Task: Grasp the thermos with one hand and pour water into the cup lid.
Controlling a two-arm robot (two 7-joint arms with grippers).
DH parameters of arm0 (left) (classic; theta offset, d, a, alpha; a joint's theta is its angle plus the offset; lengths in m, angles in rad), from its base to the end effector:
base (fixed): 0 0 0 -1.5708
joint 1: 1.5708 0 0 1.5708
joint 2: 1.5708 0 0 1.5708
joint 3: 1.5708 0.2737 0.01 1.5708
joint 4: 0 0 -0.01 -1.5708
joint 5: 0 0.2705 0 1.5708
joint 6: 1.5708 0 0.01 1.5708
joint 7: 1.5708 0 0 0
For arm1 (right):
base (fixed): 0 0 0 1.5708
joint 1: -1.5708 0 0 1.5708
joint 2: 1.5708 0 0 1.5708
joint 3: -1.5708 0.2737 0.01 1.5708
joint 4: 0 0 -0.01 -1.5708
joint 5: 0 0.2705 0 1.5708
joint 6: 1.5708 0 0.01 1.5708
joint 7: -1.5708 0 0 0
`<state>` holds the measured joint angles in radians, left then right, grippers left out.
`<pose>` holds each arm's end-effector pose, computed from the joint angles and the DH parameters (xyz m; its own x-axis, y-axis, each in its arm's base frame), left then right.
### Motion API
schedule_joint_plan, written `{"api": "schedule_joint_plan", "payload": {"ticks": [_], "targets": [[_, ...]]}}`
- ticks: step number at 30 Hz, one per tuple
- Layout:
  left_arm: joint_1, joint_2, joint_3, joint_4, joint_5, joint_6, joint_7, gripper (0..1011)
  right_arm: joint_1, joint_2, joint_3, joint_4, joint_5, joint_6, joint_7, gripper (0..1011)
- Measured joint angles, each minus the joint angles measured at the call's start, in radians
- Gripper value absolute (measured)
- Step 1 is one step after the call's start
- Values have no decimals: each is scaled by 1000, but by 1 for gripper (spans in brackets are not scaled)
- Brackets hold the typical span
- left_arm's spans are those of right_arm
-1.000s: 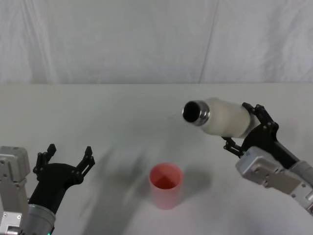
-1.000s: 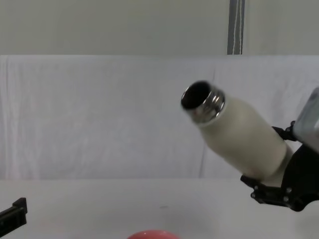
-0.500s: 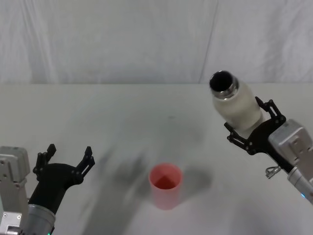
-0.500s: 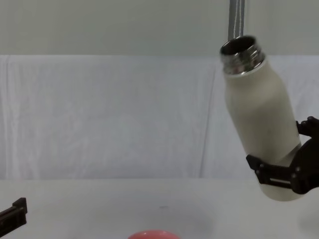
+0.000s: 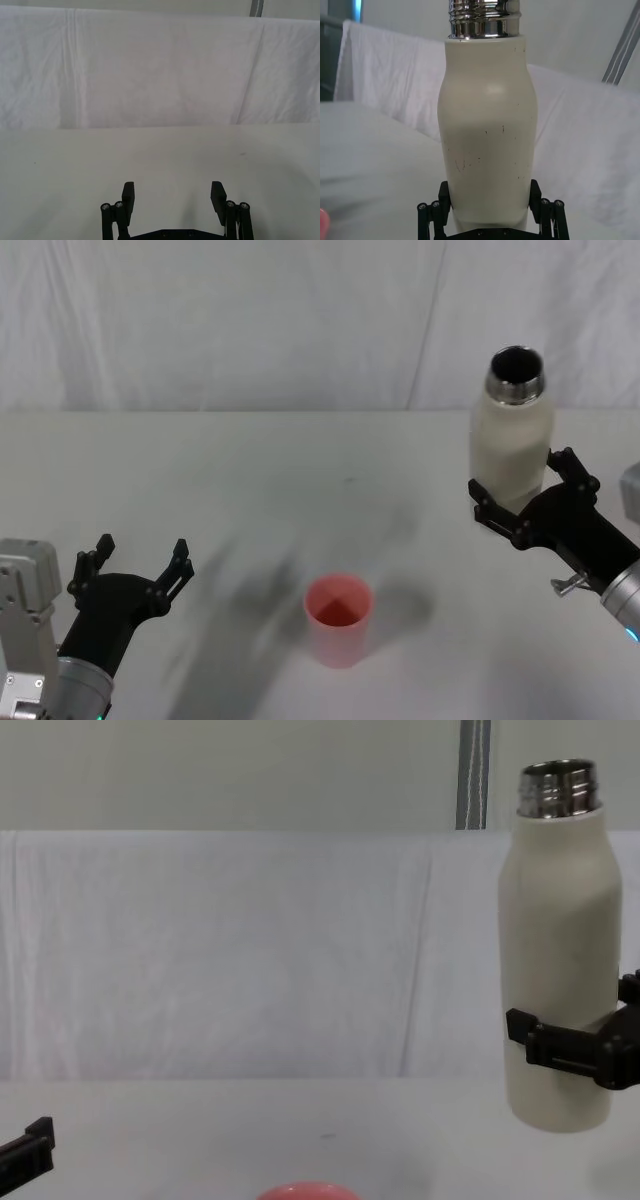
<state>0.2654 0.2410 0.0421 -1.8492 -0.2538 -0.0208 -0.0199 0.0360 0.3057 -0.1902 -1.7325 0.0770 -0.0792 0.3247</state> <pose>0.2190 0.0377 -0.2698 0.1245 0.9917 -0.0326 -0.9921 0.1240 -0.0177 0.2917 -0.0196 -0.2327 0.4849 -0.8275 0.2831 0.8370 0.5330 0.1243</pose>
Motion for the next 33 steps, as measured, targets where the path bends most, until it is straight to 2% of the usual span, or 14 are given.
{"api": "schedule_joint_plan", "payload": {"ticks": [1,4,9,21,33], "targets": [[0,0,0,0,0,0,0,1001,1,-2,5,3,34,11,12,949],[0,0,0,0,0,0,0,1001,4,-5,10,9,93,34,31,949],[0,0,0,0,0,0,0,1001,11,-2,10,18,144,70,44,949],[0,0,0,0,0,0,0,1001,33,22,-19,53,156,124,6,949],[0,0,0,0,0,0,0,1001,60,1,-25,125,162,122,-36,949]]}}
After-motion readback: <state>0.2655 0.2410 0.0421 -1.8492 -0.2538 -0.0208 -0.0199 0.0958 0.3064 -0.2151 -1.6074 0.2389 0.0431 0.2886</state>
